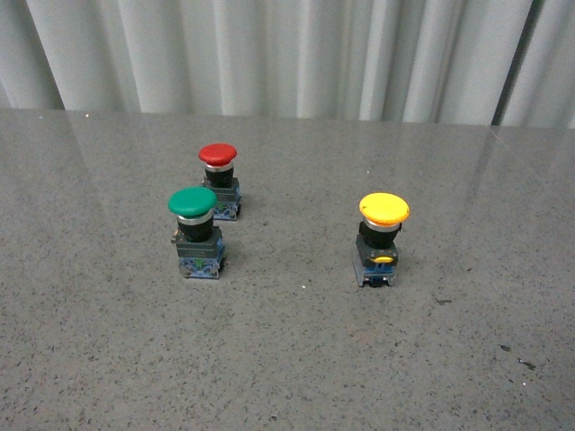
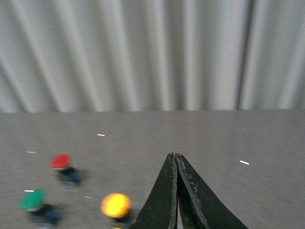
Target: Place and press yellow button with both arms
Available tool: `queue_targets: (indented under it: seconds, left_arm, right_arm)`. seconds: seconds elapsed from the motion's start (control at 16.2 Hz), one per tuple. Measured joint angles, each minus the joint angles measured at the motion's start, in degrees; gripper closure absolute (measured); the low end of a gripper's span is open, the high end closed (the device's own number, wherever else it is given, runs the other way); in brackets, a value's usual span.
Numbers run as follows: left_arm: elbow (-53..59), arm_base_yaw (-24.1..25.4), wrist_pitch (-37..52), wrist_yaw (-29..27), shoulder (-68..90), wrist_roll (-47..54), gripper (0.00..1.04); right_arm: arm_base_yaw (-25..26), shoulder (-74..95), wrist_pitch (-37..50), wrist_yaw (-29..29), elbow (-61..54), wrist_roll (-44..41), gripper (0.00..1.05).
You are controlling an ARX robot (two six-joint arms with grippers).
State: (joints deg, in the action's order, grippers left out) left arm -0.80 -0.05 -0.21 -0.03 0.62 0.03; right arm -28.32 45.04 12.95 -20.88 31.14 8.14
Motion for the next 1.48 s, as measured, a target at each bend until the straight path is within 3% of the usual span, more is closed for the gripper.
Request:
queue_targets:
  seconds: [0.06,0.25,0.43,0.93,1.05,1.48]
  left_arm:
    - [0.0,0.0,0.0,0.0,0.0,0.0,0.07]
    - [0.0,0.0,0.0,0.0,0.0,0.0,0.07]
    - [0.0,0.0,0.0,-0.1,0.0,0.0,0.07]
    - [0.0,0.0,0.0,0.0,0.0,0.0,0.07]
    - [0.0,0.0,0.0,0.0,0.0,0.0,0.07]
    - [0.0,0.0,0.0,0.0,0.0,0.0,0.07]
  right_arm:
    - [6.1,-7.2,-3.5,-0.3,-5.5,-3.6,1.03]
    - [19.4,-20.7,-6.2,11.1,-14.2,-6.6,1.03]
    - [28.8,-25.9,-5.0,19.8,-20.6,-7.5,1.03]
    - [28.3,-33.4,-5.5,20.9,-26.9,-7.8,1.03]
    - [28.3,-40.6,-13.5,20.9,-28.1,-7.8,1.03]
    - [28.3,-44.8,-13.1,20.9,-30.4,-7.8,1.03]
